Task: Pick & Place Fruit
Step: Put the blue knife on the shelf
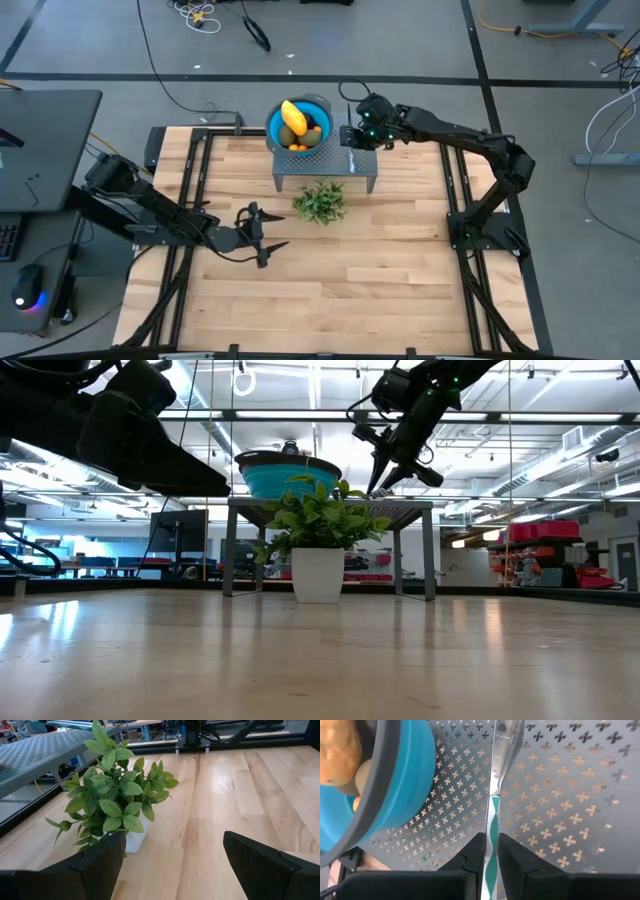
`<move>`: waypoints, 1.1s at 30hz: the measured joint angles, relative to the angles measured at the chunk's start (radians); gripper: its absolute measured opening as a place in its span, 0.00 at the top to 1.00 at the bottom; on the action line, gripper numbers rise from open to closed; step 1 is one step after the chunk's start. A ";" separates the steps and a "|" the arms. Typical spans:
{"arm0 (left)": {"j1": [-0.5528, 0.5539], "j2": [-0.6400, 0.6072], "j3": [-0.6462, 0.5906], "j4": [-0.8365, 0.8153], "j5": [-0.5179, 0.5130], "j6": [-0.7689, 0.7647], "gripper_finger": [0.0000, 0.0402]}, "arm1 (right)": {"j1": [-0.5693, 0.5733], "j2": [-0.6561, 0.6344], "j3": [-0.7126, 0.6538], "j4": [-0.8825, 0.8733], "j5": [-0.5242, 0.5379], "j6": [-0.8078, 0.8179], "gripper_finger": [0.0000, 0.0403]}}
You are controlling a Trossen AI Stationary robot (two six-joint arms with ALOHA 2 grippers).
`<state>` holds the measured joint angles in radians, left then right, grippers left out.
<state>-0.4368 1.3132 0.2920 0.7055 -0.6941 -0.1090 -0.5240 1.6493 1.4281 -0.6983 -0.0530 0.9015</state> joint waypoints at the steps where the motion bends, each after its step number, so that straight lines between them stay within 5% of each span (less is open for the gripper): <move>1: 0.000 0.000 0.000 0.000 0.000 0.000 0.15 | 0.000 0.000 0.000 0.000 0.006 -0.002 0.87; 33: 0.000 0.000 0.000 -0.011 0.000 0.000 0.15 | 0.000 0.000 0.000 -0.015 0.078 -0.054 0.86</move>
<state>-0.4366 1.3129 0.2920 0.6945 -0.6941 -0.1089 -0.5243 1.6493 1.4281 -0.7132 0.0246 0.8474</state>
